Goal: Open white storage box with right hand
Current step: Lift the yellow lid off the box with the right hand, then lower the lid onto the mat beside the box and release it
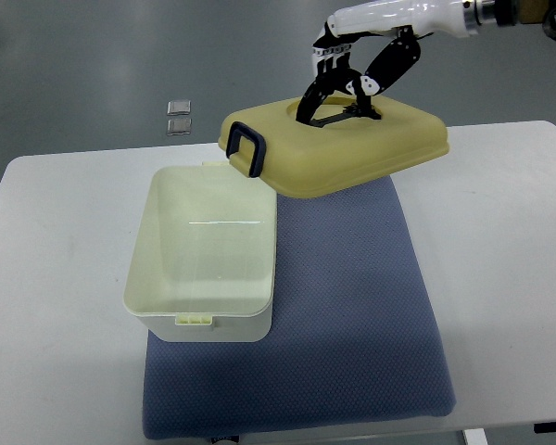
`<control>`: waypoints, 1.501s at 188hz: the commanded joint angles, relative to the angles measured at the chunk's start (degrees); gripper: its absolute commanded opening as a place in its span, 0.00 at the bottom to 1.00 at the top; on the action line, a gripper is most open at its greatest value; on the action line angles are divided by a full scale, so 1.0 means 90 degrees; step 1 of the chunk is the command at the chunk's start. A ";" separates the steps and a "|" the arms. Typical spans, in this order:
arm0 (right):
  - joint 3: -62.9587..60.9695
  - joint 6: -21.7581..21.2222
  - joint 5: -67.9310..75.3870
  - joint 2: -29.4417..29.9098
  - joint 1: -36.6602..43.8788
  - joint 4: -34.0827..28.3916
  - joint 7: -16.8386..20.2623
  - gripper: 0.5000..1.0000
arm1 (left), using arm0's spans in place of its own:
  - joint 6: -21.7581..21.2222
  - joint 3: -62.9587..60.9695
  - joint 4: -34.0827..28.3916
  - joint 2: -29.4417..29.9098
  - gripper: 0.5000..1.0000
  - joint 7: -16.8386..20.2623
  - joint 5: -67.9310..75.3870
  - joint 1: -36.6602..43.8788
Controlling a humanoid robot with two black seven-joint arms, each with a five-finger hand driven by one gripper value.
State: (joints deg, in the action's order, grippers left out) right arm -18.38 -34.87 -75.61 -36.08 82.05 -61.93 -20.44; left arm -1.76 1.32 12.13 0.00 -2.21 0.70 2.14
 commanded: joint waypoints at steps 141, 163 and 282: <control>0.0411 0.1668 -0.0583 0.0630 -0.2046 0.1070 0.0055 0.00 | 0.0000 -0.0010 0.0010 0.0000 1.00 -0.0165 0.0000 -0.0013; 0.0411 0.1726 -0.0583 0.1069 -0.2115 0.1070 0.0064 0.00 | 0.0000 0.0009 0.0000 0.0000 1.00 -0.0165 0.0000 -0.0013; 0.0421 0.2039 -0.0515 0.1490 -0.2544 0.1119 0.0152 0.91 | 0.0000 0.0009 0.0000 0.0000 1.00 -0.0165 0.0000 -0.0003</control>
State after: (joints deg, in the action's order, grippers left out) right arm -14.64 -15.66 -80.26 -22.57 59.44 -51.96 -19.07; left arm -1.76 1.32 12.13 0.00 -3.70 0.70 2.11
